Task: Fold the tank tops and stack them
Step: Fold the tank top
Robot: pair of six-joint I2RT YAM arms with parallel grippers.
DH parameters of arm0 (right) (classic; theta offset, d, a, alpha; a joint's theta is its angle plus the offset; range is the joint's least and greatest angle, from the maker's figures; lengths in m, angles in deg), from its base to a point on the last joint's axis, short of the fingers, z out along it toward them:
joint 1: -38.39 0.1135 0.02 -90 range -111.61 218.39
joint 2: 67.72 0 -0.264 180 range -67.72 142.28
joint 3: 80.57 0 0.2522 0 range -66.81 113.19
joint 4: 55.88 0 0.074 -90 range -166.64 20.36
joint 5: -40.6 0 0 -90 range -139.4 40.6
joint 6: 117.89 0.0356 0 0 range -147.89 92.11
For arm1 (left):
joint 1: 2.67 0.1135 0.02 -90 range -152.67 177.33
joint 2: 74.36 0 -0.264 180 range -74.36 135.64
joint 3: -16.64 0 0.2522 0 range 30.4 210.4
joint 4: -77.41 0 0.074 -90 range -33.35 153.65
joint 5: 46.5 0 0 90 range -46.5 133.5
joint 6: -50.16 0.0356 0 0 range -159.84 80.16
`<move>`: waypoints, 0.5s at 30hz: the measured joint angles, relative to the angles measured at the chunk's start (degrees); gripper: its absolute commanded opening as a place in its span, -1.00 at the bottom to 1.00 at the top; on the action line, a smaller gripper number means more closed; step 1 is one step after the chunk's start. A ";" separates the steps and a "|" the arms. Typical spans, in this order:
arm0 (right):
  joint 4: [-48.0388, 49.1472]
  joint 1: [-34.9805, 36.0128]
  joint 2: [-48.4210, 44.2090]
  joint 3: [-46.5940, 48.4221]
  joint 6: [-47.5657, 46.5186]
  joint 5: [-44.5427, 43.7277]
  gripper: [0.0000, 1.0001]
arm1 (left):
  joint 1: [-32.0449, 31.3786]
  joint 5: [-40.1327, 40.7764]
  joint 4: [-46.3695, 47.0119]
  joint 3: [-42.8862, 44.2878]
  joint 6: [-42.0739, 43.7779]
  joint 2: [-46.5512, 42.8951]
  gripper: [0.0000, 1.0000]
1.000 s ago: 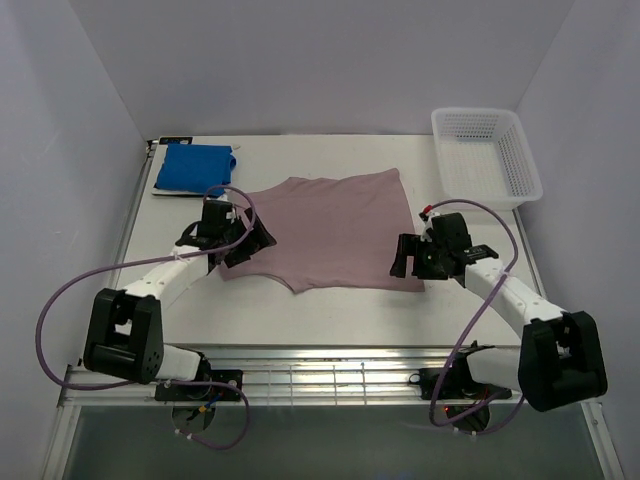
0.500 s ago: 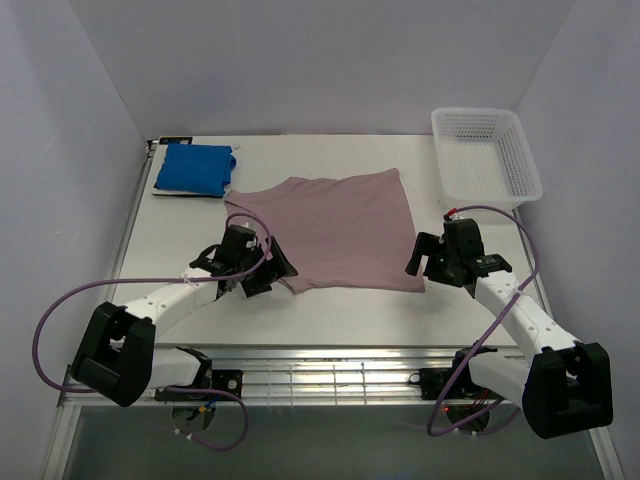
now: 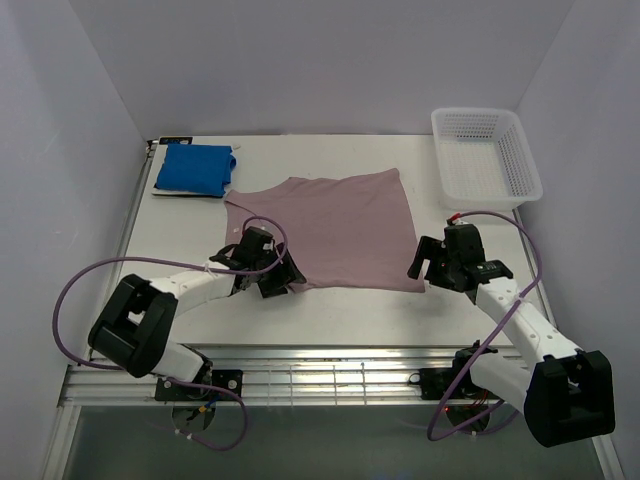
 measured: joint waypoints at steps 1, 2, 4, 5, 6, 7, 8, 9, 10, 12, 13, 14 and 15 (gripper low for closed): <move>-0.02 0.00 -0.02 -0.15 0.09 -0.02 0.80 | -0.07 0.22 0.24 0.02 0.02 0.35 0.35; 0.00 0.00 -0.02 -0.35 0.20 -0.02 0.80 | -0.09 0.33 0.39 0.04 0.02 0.61 0.21; -0.02 0.00 -0.02 -0.59 0.39 -0.15 0.80 | -0.22 0.63 0.59 0.04 0.00 1.11 0.08; -0.02 0.00 -0.02 -0.68 0.44 -0.26 0.80 | -0.28 0.74 0.74 0.02 0.15 1.42 0.01; 0.02 0.00 -0.02 -0.74 0.57 -0.39 0.80 | -0.39 0.79 1.01 0.04 0.28 1.68 -0.11; 0.04 0.00 -0.02 -0.87 0.63 -0.50 0.80 | -0.52 0.85 1.18 0.04 0.35 1.92 -0.17; 0.04 -0.02 -0.02 -1.01 0.72 -0.61 0.80 | -0.72 1.07 1.22 0.02 0.66 2.12 -0.24; 0.13 -0.07 -0.02 -1.22 0.81 -0.68 0.80 | -0.90 1.11 1.25 0.02 0.90 2.36 -0.30; 0.15 -0.13 -0.02 -1.46 0.85 -0.72 0.81 | -1.05 1.14 1.36 0.02 1.14 2.56 -0.40; 0.28 -0.28 -0.02 -1.95 1.09 -0.83 0.81 | -1.18 1.18 1.42 0.02 1.55 2.86 -0.57; 0.33 -0.28 0.00 -2.14 1.22 -0.87 0.81 | -1.20 1.16 1.40 0.00 1.77 3.04 -0.73; 0.46 -0.33 0.00 -2.38 1.36 -0.87 0.81 | -1.20 1.16 1.42 -0.02 1.90 3.19 -0.84; 0.46 -0.37 0.07 -2.49 1.55 -0.87 0.81 | -1.18 1.11 1.60 -0.02 2.05 3.37 -0.99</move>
